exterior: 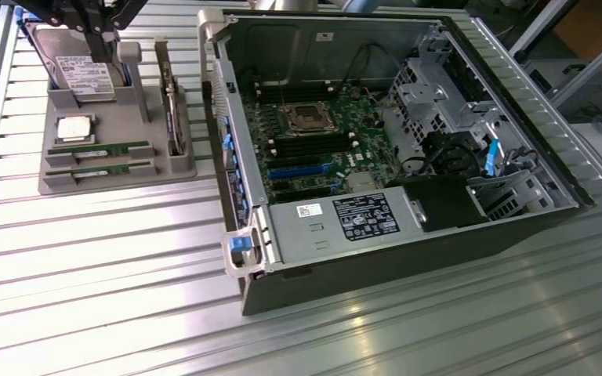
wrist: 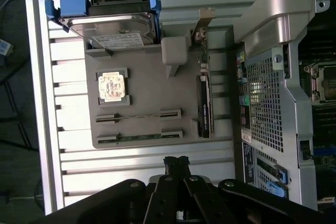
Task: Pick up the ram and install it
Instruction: 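Reach for the ram, then pick up the ram and move it above insertion slot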
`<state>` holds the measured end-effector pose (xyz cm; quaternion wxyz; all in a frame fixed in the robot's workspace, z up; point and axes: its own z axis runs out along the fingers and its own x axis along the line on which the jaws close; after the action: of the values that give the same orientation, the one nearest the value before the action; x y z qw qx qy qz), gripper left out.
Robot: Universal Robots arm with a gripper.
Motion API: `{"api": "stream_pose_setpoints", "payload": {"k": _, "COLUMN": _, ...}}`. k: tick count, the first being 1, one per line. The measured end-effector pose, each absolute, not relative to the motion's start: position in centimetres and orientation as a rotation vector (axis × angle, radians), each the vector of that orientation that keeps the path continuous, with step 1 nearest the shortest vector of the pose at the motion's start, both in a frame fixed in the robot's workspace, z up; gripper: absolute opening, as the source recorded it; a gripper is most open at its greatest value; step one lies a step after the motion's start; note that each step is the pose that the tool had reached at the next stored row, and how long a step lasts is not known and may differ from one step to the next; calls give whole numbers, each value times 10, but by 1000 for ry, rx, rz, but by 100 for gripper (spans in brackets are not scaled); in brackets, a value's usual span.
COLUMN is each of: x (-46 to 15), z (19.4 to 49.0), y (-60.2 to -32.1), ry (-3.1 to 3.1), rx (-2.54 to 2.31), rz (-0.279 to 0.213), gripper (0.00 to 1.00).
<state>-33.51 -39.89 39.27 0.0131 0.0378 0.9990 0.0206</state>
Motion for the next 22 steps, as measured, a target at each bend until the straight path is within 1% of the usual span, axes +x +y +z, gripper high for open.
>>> {"api": "stream_pose_setpoints", "payload": {"k": 9, "x": -348, "z": 393, "y": -399, "ry": 3113, "rx": 118, "rz": 63, "gripper": 11}}
{"api": "stream_pose_setpoints", "payload": {"k": 22, "x": -348, "z": 393, "y": -399, "ry": 3113, "rx": 106, "rz": 64, "gripper": 11}}
